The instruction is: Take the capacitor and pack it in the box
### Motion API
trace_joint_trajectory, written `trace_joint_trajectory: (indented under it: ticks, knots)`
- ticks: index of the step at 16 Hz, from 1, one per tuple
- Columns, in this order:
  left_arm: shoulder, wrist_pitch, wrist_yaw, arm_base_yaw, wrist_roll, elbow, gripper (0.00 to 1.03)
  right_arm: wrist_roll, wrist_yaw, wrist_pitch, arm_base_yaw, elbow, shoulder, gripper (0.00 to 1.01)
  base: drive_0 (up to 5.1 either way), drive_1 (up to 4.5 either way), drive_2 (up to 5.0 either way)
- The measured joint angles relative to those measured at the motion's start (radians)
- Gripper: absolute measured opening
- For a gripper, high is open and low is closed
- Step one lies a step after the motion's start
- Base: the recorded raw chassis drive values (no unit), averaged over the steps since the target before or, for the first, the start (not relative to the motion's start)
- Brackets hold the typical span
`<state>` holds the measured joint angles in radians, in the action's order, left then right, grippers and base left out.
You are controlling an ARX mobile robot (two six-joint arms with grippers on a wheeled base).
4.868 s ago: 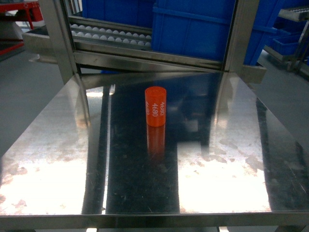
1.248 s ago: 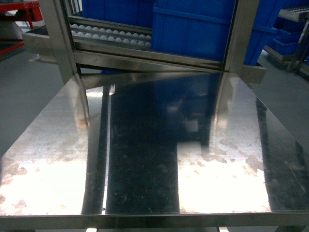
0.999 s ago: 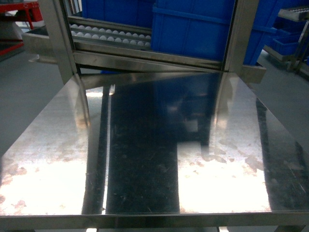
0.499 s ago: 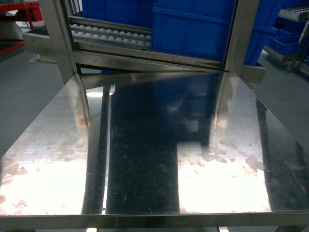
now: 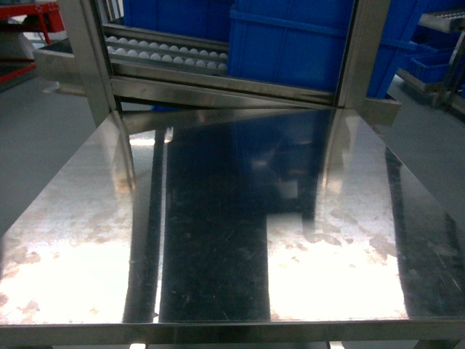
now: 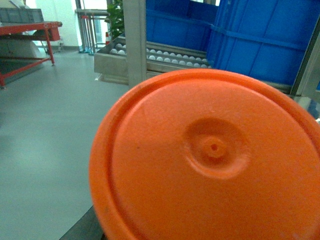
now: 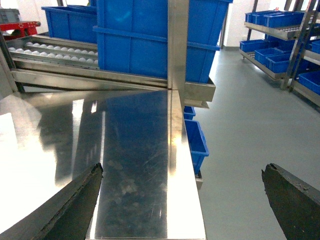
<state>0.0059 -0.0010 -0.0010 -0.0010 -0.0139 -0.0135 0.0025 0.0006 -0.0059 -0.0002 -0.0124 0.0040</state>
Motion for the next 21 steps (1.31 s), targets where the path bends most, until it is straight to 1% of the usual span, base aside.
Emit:
trace_joint_trajectory:
  ticks: [21]
  knots:
    - [0.0,0.0,0.0,0.0,0.0,0.0,0.45,0.0,0.001,0.003,0.0,0.0,0.0,0.98,0.0,0.0,0.0]
